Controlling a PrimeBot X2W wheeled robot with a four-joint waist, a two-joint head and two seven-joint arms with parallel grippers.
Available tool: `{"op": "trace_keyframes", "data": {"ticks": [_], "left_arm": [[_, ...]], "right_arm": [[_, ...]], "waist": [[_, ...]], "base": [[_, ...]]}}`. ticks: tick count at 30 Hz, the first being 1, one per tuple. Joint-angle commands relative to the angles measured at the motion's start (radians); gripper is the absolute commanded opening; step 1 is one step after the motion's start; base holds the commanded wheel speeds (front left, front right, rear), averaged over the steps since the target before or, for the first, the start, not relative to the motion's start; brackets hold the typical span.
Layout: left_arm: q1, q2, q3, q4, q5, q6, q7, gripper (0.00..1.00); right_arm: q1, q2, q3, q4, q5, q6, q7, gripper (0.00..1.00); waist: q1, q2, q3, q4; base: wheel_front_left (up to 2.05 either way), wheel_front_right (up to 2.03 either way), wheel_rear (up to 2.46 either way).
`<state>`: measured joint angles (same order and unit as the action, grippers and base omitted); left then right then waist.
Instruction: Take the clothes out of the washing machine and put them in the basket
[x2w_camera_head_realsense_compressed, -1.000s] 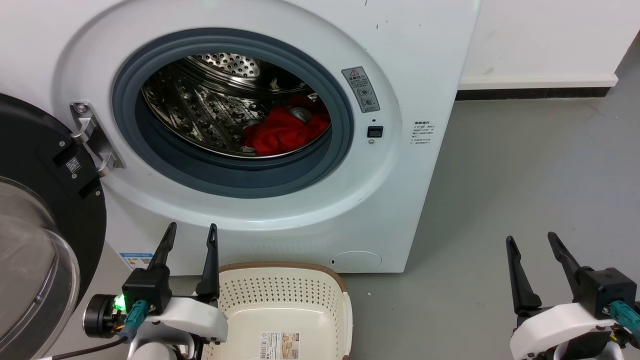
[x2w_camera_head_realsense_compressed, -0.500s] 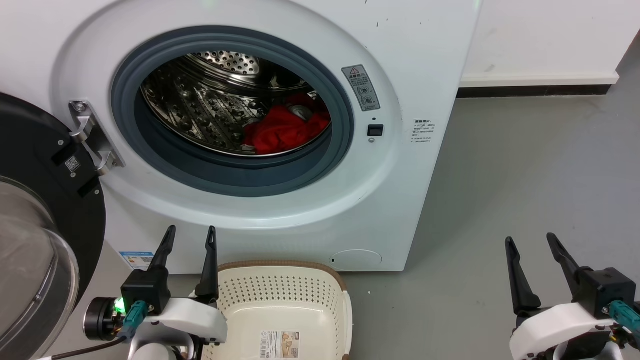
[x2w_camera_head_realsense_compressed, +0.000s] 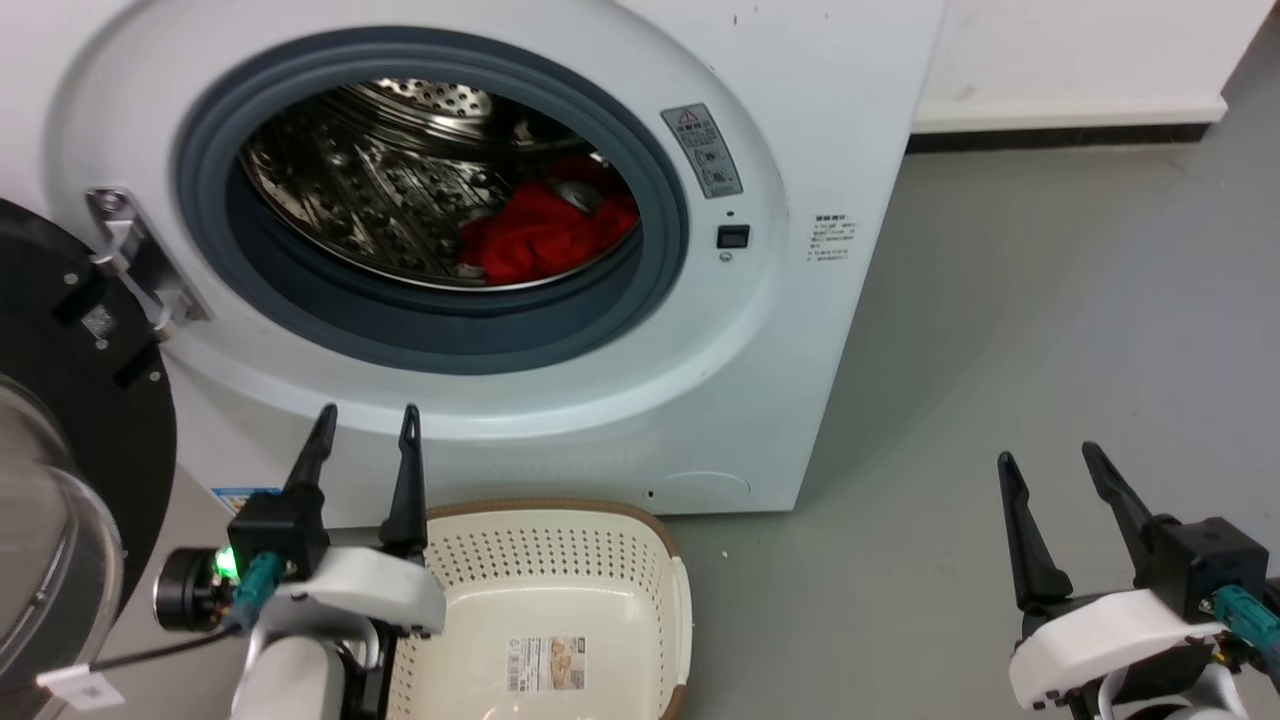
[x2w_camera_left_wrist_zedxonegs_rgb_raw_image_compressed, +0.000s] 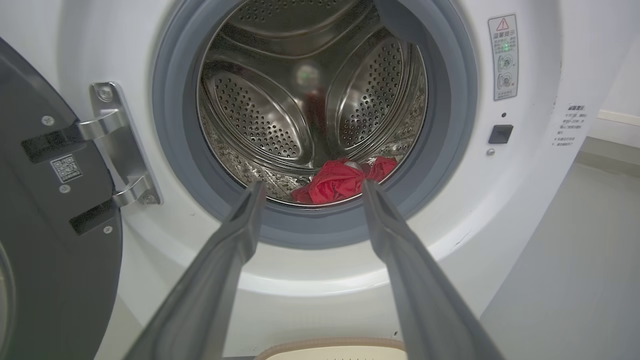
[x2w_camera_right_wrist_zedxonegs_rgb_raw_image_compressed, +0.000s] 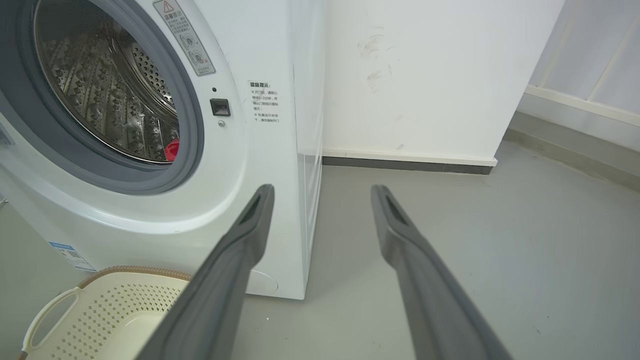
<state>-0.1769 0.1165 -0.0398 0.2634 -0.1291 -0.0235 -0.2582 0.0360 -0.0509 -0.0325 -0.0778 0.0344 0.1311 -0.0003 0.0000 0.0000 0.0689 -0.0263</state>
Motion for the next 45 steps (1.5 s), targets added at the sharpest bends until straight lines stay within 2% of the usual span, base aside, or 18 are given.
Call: {"op": "trace_keyframes", "data": {"ticks": [1,7,13,27,36,45], "left_arm": [[-0.033,0.01,0.002,0.007,-0.004,-0.002,0.004,1.0],[-0.13,0.028,0.014,0.034,-0.017,-0.003,0.024,1.0],[-0.261,0.069,0.046,0.081,-0.04,-0.005,0.064,1.0],[-0.589,0.241,0.098,0.217,-0.066,-0.035,0.196,1.0],[-0.818,0.342,0.07,0.31,-0.057,-0.065,0.341,1.0],[-1.078,0.361,-0.018,0.421,-0.044,-0.091,0.468,1.0]], "right_arm": [[-0.024,0.001,0.002,-0.011,0.007,-0.001,-0.001,1.0],[-0.054,0.002,0.011,-0.036,0.014,-0.001,0.001,1.0],[-0.101,0.002,0.022,-0.051,0.026,-0.001,-0.013,1.0],[-0.174,0.002,0.04,-0.034,0.117,-0.001,-0.103,1.0],[-0.197,0.002,0.081,0.012,0.17,-0.001,-0.171,1.0],[-0.215,0.002,0.125,0.034,0.183,-0.001,-0.189,1.0]], "waist": [[0.0,0.0,0.037,-0.024],[0.0,0.0,0.125,-0.068],[0.0,0.0,0.246,-0.138],[0.0,0.0,0.491,-0.292],[0.0,0.0,0.597,-0.34],[0.0,0.0,0.665,-0.324]], "base": [[0.0,0.0,0.0],[0.0,0.0,0.0],[0.0,0.0,0.0],[0.0,0.0,0.0],[0.0,0.0,0.0],[0.0,0.0,0.0]]}}
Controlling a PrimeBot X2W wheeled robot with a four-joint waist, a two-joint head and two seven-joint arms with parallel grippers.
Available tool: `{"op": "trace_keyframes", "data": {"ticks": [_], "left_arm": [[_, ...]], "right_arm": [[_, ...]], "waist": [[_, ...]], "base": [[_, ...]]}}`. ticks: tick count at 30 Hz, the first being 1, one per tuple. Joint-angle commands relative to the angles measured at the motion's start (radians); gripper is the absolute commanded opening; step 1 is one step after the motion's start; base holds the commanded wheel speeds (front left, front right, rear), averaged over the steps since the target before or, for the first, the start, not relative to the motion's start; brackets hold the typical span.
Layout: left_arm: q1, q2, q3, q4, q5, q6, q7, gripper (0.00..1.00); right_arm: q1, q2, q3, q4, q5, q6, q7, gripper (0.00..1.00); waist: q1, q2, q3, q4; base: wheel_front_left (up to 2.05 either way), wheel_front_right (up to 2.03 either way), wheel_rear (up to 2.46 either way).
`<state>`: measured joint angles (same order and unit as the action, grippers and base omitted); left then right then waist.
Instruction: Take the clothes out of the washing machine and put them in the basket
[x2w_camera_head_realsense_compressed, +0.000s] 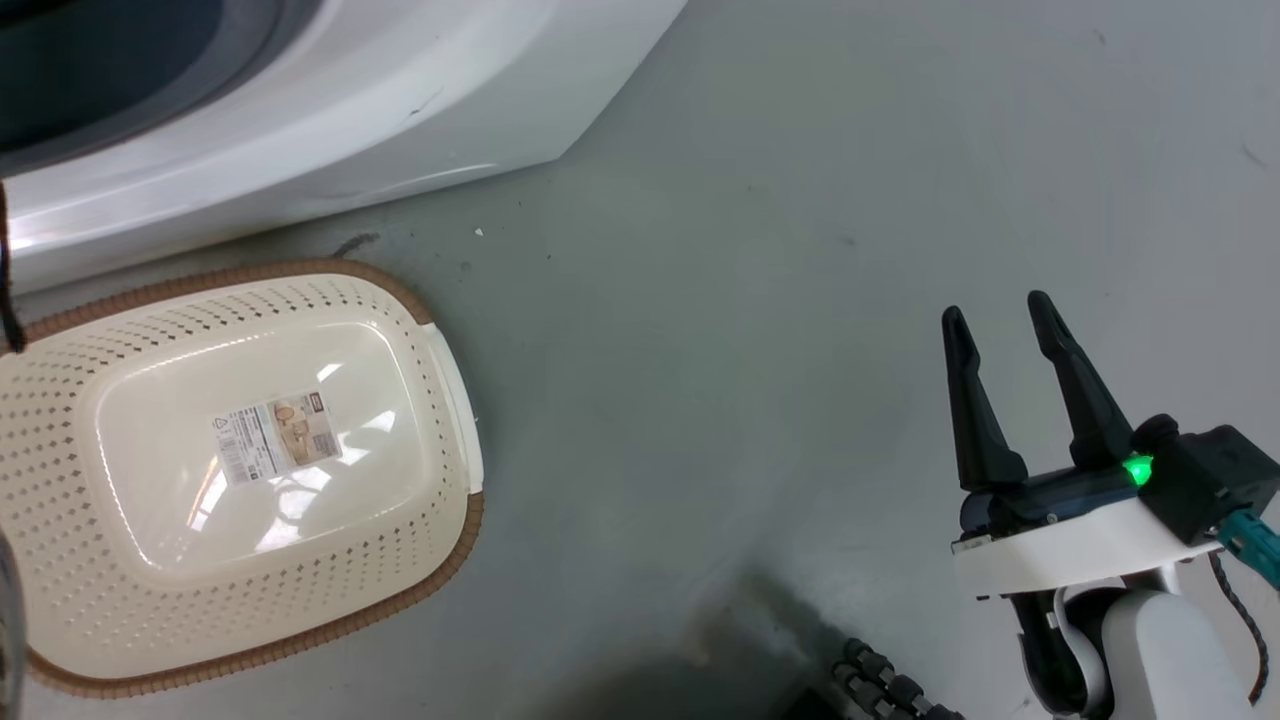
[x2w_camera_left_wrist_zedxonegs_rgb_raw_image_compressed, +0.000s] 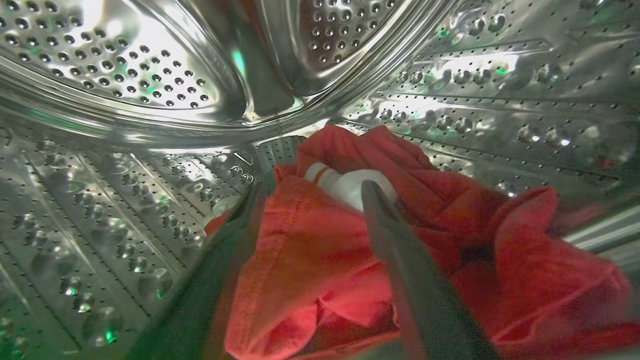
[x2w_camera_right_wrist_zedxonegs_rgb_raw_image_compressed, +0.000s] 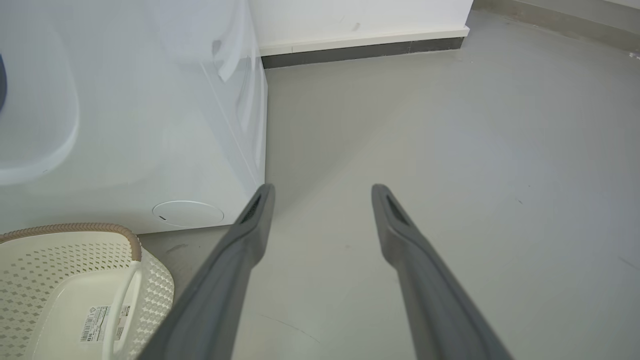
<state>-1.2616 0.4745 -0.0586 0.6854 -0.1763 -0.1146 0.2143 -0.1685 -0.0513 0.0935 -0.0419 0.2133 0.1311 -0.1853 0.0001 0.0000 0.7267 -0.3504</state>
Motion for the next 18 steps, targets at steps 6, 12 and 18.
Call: {"op": "trace_keyframes", "data": {"ticks": [6,12,18], "left_arm": [[-0.129,0.026,-0.049,0.088,-0.005,-0.012,0.088,1.0],[-0.199,0.058,-0.078,0.174,-0.024,-0.014,0.215,1.0],[-0.212,0.088,-0.078,0.222,-0.034,-0.001,0.309,1.0]], "right_arm": [[-0.02,0.002,0.036,-0.008,0.01,-0.001,-0.01,1.0],[-0.013,0.002,0.076,-0.005,0.023,-0.001,-0.014,1.0],[-0.002,0.002,0.104,0.0,0.039,-0.001,-0.018,1.0]], "waist": [[-0.0001,0.0,0.046,-0.029],[-0.0001,0.0,0.067,-0.073],[-0.0001,0.0,0.067,-0.105]], "base": [[0.0,0.0,0.0],[0.0,0.0,0.0],[0.0,0.0,0.0]]}}
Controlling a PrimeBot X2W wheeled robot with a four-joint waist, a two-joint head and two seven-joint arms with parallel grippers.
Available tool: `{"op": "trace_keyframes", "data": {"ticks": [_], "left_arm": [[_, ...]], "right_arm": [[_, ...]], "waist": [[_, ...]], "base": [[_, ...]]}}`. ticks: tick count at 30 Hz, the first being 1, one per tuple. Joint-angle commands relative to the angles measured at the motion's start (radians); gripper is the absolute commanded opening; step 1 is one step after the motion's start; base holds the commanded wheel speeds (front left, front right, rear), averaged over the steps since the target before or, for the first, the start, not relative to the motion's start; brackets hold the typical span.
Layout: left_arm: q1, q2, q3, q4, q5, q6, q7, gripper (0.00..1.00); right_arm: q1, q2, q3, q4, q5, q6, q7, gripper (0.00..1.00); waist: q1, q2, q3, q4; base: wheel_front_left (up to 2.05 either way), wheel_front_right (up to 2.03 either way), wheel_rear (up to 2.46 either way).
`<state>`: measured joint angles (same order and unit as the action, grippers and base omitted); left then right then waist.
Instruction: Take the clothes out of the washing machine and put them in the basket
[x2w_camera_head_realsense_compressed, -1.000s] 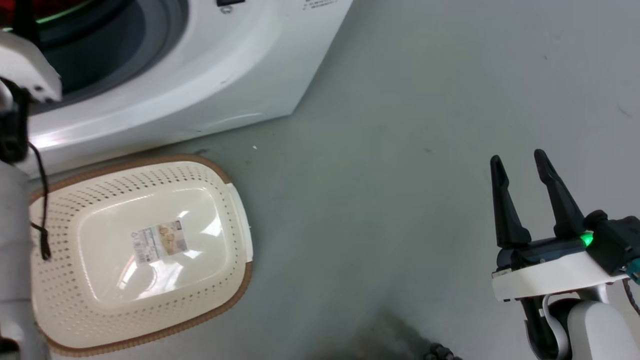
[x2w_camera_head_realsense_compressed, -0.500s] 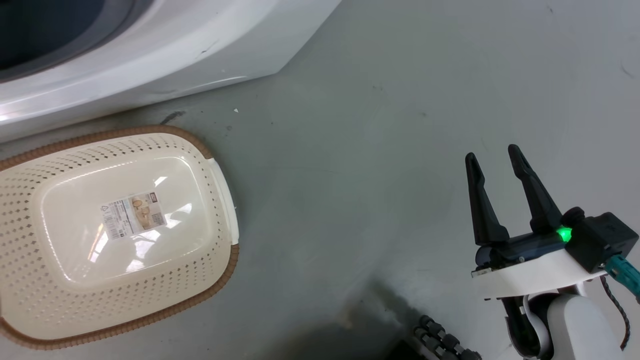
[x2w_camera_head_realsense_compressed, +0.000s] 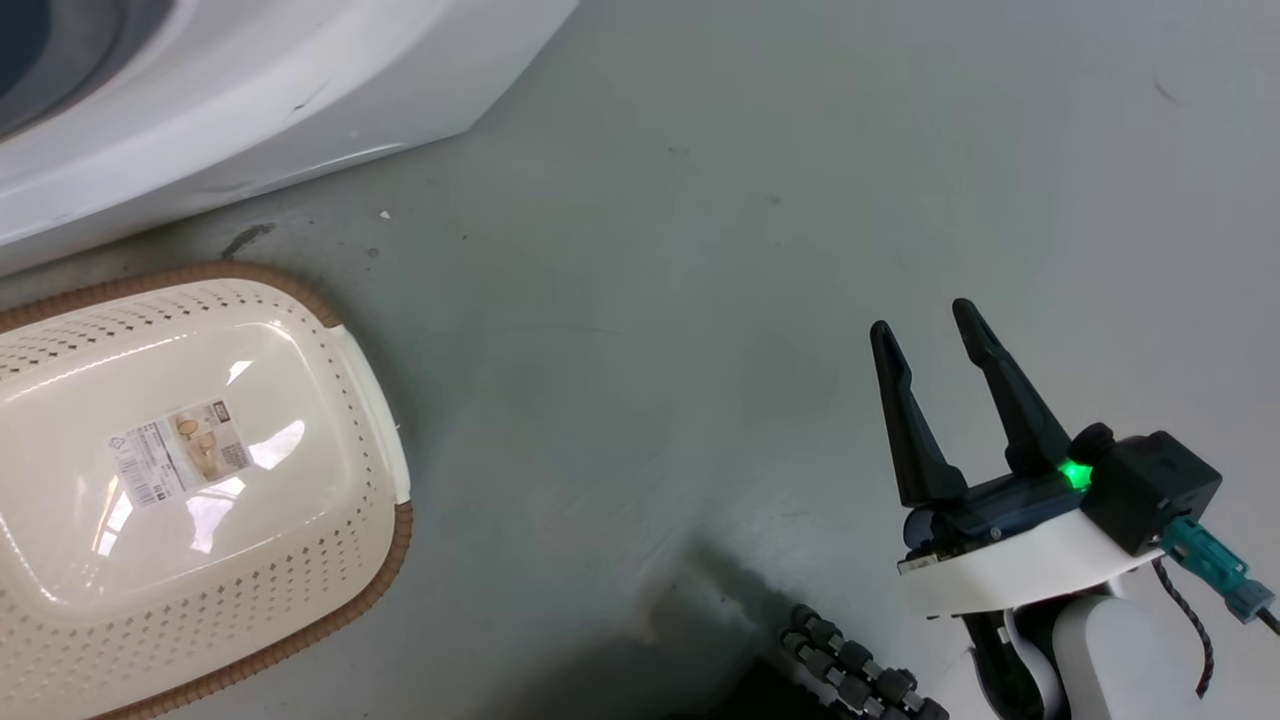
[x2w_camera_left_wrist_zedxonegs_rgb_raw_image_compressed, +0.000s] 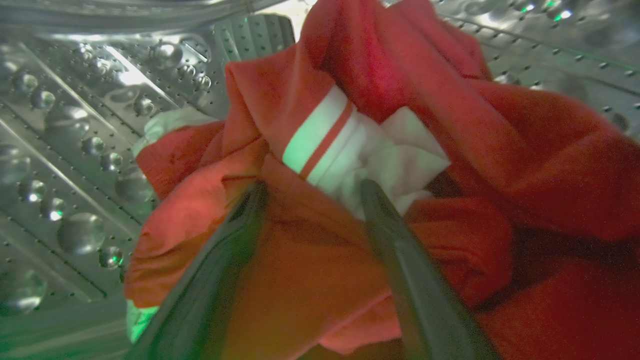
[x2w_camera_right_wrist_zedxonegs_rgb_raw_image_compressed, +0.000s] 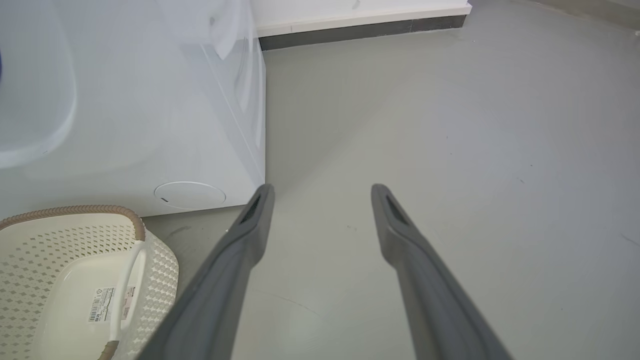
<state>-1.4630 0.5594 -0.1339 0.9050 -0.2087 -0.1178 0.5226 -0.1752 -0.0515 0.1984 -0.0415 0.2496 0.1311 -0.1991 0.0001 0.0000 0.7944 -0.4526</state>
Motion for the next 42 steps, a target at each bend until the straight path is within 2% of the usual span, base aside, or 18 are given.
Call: {"op": "trace_keyframes", "data": {"ticks": [1,2,3,7,10,15,21,30,34,42], "left_arm": [[-0.008,0.007,-0.004,0.008,-0.001,0.005,0.016,1.0],[-0.006,0.01,-0.001,0.009,-0.005,0.015,0.019,0.64],[-0.002,0.013,0.001,0.006,-0.005,0.022,0.019,0.02],[0.021,0.022,-0.006,-0.017,0.01,0.048,-0.006,0.0],[0.035,0.033,-0.008,-0.043,0.017,0.063,-0.069,0.0],[0.064,0.043,-0.007,-0.08,0.02,0.073,-0.218,0.0],[0.115,0.021,0.003,-0.093,0.006,0.085,-0.424,0.0],[0.259,0.003,0.017,-0.03,-0.014,0.099,-0.697,0.0],[0.335,-0.021,0.027,-0.008,-0.033,0.105,-0.758,0.0],[0.486,-0.058,0.068,-0.045,-0.08,0.094,-0.789,0.0]], "right_arm": [[0.006,0.002,0.002,-0.001,0.004,-0.001,-0.005,1.0],[0.007,0.002,0.004,-0.002,0.005,-0.001,-0.005,1.0],[0.008,0.002,0.005,-0.002,0.007,-0.001,-0.006,1.0],[0.006,0.002,0.007,-0.002,0.017,-0.001,-0.009,1.0],[-0.001,0.002,0.005,0.002,0.023,-0.001,-0.01,1.0],[-0.012,0.002,-0.012,0.005,-0.005,-0.001,-0.01,1.0],[-0.007,0.002,-0.039,0.014,-0.017,-0.001,0.002,1.0],[0.005,0.002,-0.06,0.062,-0.018,-0.001,0.02,1.0],[0.015,0.002,-0.073,0.093,-0.025,-0.001,0.032,1.0],[0.035,0.002,-0.085,0.123,-0.037,-0.001,0.048,1.0]], "waist": [[-0.0001,0.0,0.001,-0.006],[-0.0001,0.0,0.001,-0.008],[-0.0001,0.0,0.001,-0.011],[-0.0001,0.0,-0.001,-0.015],[-0.0001,0.0,-0.008,-0.013],[-0.0001,0.0,-0.038,0.0],[-0.0001,0.0,-0.096,0.03],[-0.0001,0.0,-0.211,0.052],[-0.0001,0.0,-0.266,0.068],[-0.0001,0.0,-0.358,0.092]], "base": [[0.0,0.0,0.0],[0.0,0.0,0.0],[0.0,0.0,0.0],[0.0,0.0,0.0],[0.0,0.0,0.0],[0.0,0.0,0.0],[0.0,0.0,0.0],[0.0,0.0,0.0],[0.0,0.0,0.0],[0.0,0.0,0.0]]}}
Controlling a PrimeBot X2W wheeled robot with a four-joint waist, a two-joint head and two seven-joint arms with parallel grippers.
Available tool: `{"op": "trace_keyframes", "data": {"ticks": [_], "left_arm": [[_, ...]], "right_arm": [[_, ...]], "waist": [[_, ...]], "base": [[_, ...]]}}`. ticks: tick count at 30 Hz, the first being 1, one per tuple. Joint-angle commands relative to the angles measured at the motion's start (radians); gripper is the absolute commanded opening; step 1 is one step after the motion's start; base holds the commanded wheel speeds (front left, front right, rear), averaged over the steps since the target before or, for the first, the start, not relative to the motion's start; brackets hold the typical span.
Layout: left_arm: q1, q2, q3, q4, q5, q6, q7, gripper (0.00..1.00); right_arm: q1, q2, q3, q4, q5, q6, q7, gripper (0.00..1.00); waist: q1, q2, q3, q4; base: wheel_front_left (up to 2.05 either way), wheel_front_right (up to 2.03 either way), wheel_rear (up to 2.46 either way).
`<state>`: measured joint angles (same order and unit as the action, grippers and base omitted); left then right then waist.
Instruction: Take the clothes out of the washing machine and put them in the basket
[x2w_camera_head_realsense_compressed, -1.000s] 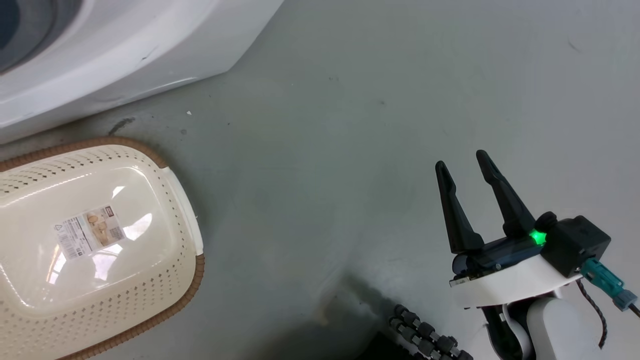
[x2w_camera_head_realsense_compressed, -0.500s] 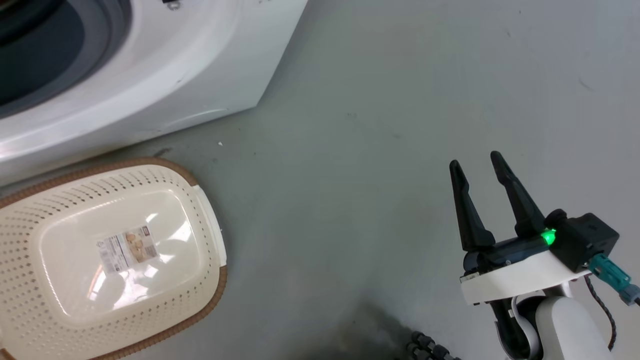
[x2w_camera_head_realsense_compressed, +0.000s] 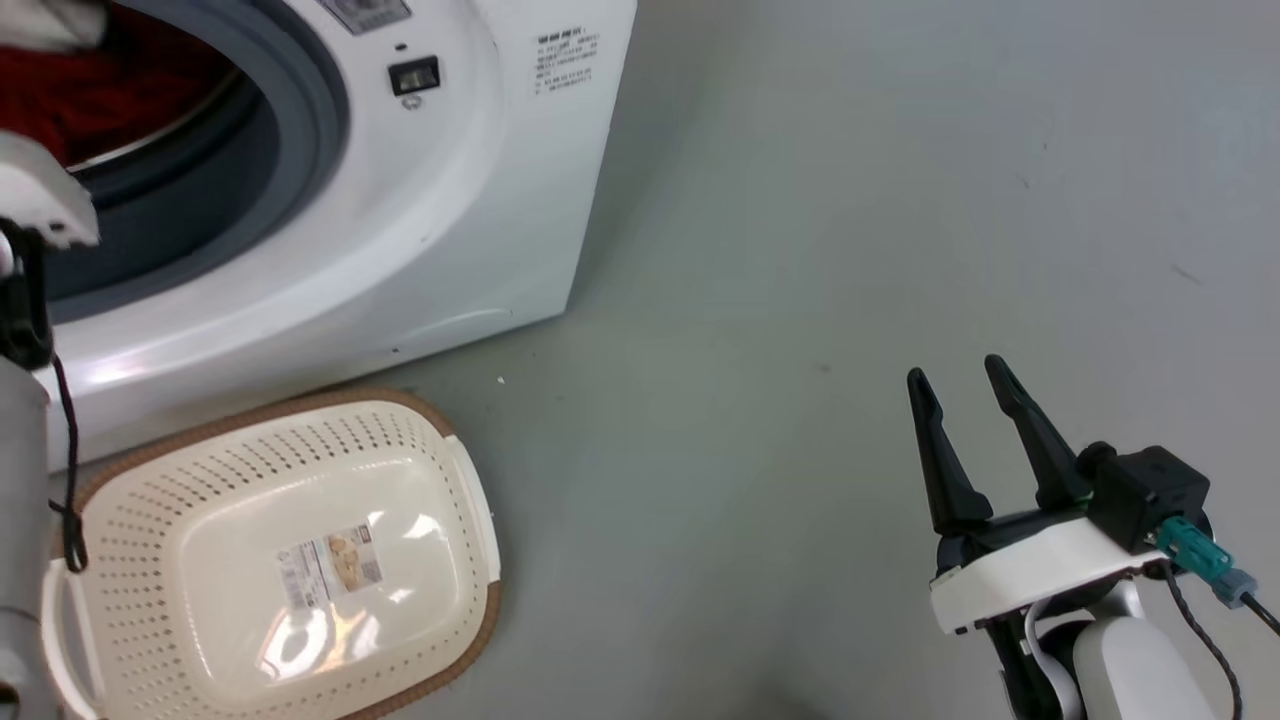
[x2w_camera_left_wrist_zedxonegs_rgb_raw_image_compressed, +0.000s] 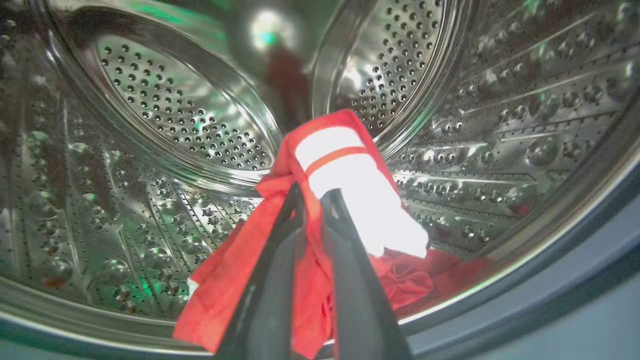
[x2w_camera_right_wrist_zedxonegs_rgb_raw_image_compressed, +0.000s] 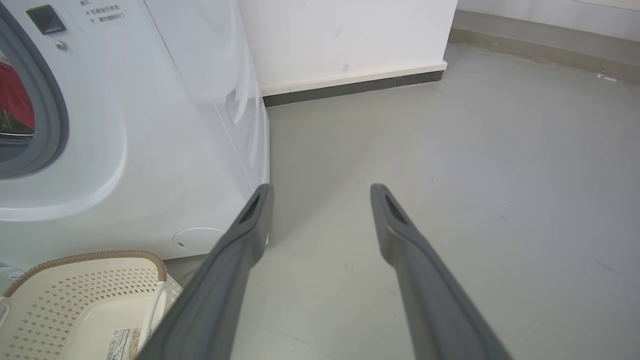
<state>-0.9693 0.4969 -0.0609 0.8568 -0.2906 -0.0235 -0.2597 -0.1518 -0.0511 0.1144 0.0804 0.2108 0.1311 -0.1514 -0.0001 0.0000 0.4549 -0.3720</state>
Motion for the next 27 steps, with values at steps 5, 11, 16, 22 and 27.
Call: {"op": "trace_keyframes", "data": {"ticks": [5,11,16,22,27], "left_arm": [[0.12,-0.019,0.048,-0.101,-0.023,-0.008,-0.007,0.0],[0.248,-0.055,0.086,-0.212,-0.028,-0.01,-0.008,0.0],[0.353,-0.092,0.104,-0.301,-0.034,-0.004,-0.008,0.0],[0.473,-0.142,0.107,-0.451,-0.043,0.024,-0.003,0.0],[0.565,-0.171,0.09,-0.591,-0.04,0.052,0.027,0.0]], "right_arm": [[0.029,0.002,-0.007,0.0,-0.009,-0.001,0.013,1.0],[0.052,0.002,-0.015,-0.014,-0.02,-0.001,0.036,1.0],[0.079,0.002,-0.022,-0.029,-0.029,-0.001,0.054,1.0],[0.101,0.002,-0.041,-0.055,-0.037,-0.001,0.077,1.0],[0.121,0.002,-0.055,-0.076,-0.049,-0.001,0.096,1.0]], "waist": [[0.0001,0.0,-0.083,0.03],[0.0001,0.0,-0.153,0.058],[0.0001,0.0,-0.204,0.079],[0.0001,0.0,-0.247,0.12],[0.0001,0.0,-0.272,0.164]], "base": [[0.0,0.0,0.0],[0.0,0.0,0.0],[0.0,0.0,0.0],[0.0,0.0,0.0],[0.0,0.0,0.0]]}}
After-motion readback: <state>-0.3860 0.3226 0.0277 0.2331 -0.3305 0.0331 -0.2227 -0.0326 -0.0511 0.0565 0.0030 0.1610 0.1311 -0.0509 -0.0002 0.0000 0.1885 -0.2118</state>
